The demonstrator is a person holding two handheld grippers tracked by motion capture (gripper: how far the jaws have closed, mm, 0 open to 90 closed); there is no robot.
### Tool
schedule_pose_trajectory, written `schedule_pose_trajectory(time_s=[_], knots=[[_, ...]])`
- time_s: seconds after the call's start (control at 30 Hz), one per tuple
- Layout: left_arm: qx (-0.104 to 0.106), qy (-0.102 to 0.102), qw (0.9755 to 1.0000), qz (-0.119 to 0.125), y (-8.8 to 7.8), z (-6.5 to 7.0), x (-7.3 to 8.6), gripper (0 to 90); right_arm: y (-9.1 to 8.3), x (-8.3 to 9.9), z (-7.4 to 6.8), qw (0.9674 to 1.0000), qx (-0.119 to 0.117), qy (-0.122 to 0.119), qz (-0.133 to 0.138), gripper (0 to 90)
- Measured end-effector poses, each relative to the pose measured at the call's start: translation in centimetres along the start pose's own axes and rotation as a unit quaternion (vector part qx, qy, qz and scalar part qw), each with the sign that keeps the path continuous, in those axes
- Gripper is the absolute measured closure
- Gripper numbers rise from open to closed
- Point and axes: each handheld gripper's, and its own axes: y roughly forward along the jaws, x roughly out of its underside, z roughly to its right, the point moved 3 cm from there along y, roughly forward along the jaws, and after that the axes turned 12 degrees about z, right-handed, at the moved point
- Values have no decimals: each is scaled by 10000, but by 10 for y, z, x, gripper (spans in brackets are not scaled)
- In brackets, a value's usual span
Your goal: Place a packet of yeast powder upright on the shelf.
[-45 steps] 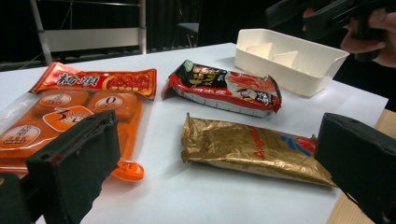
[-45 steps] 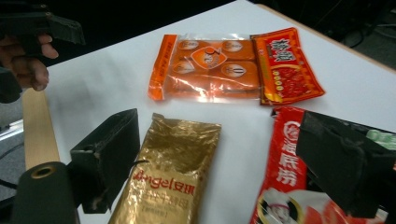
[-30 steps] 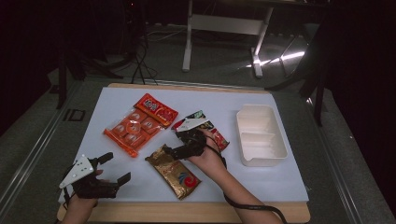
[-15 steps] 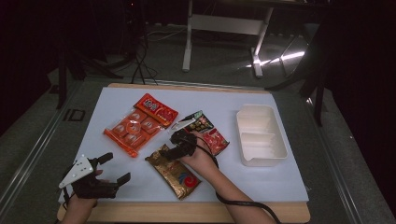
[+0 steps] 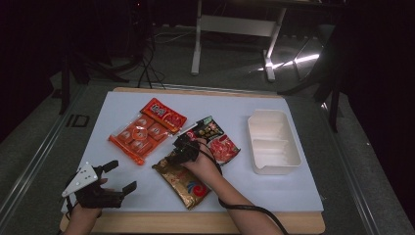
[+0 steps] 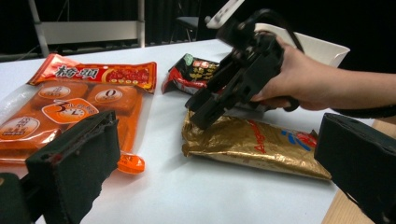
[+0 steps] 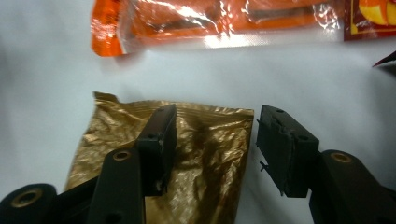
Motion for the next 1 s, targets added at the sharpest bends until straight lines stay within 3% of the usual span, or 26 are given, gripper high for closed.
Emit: schedule_pose_trajectory(time_s=[0.2, 0.27, 0.4, 0.6, 0.83, 1.0], knots=[[11, -10, 10000, -3, 0, 0, 0, 7, 5, 2, -3, 9999, -31, 29, -143, 514], [0, -8, 10000, -13, 0, 0, 0, 7, 6, 3, -9, 9995, 76, -157, -270, 557], [10, 20, 10000, -29, 0, 1, 0, 7, 6, 4, -13, 9989, 209, -254, -320, 592], [7, 51, 10000, -84, 2, 2, 1, 8, 6, 5, -21, 9953, 467, -733, -431, 795], [-9, 74, 9999, -137, 2, 2, 2, 8, 1, 0, -25, 9932, 410, -971, -497, 880], [-116, 132, 9998, -104, 2, 1, 1, 8, -10, -8, -28, 9948, 260, -935, -317, 884]])
